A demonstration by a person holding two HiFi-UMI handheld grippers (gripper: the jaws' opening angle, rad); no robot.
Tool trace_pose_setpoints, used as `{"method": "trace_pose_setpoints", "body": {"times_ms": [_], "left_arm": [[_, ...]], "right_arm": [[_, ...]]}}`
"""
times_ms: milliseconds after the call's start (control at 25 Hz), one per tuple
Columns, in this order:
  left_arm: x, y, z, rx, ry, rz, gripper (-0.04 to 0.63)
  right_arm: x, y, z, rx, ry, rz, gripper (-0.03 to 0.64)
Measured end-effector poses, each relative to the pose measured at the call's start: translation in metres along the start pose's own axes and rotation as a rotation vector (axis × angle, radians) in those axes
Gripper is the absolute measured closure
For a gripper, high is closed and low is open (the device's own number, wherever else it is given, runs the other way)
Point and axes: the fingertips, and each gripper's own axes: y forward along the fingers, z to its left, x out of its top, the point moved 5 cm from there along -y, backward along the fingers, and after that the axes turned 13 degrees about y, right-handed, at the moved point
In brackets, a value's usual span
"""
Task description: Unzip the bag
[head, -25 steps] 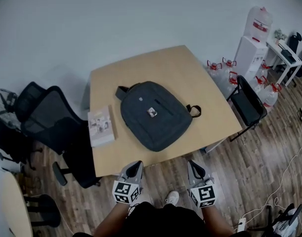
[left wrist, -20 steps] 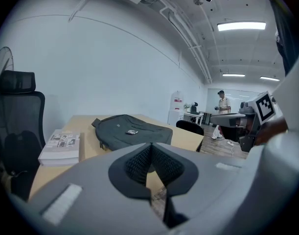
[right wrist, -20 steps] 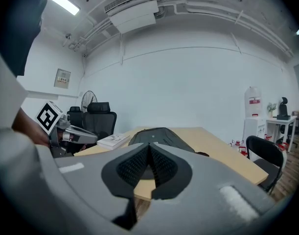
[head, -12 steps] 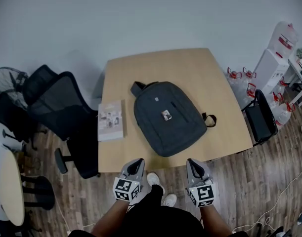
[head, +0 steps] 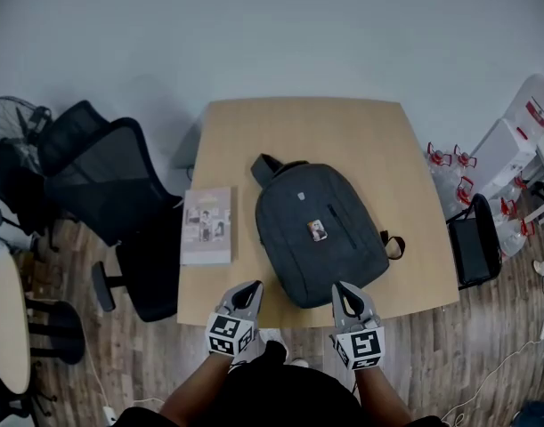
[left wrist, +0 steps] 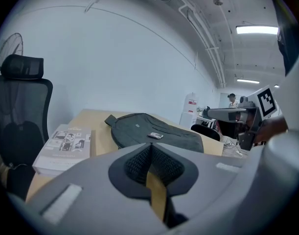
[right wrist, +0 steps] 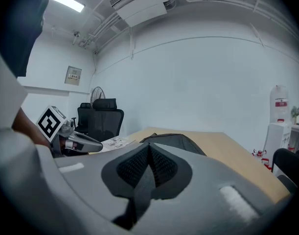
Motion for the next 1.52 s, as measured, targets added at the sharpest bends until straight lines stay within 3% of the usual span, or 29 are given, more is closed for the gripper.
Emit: {"method": "trace_pose_setpoints", "body": {"times_ms": [440, 680, 880, 1120, 1280, 1400, 1520], "left_arm": [[-0.010, 0.036, 0.030, -0.050, -0.061, 0.035, 0.578], [-0.021, 0.055, 0.034, -0.040, -0.176, 0.085, 0.577], [-0.036, 0.072, 0.030, -0.033, -0.383, 0.137, 0.406], [-0.058, 0.098, 0.024, -0.072, -0.608, 0.204, 0.284], [-0.074, 0.117, 0.023, -0.117, -0.808, 0.188, 0.235], [-0.076, 0.127, 0.027, -0.137, -0.868, 0.178, 0.221], [-0.076, 0.141, 0.027, -0.146, -0.838, 0.194, 0.215]], "right_arm": [[0.016, 0.064, 0.005, 0.039, -0.038, 0.017, 0.614], [0.018, 0.078, -0.005, 0.086, -0.047, 0.052, 0.614], [0.024, 0.082, -0.020, 0.132, -0.065, 0.071, 0.614], [0.023, 0.083, -0.040, 0.162, -0.063, 0.091, 0.614], [0.021, 0.082, -0.050, 0.170, -0.061, 0.101, 0.614], [0.022, 0.080, -0.056, 0.166, -0.056, 0.103, 0.614], [0.022, 0.078, -0.065, 0.153, -0.053, 0.113, 0.614]]}}
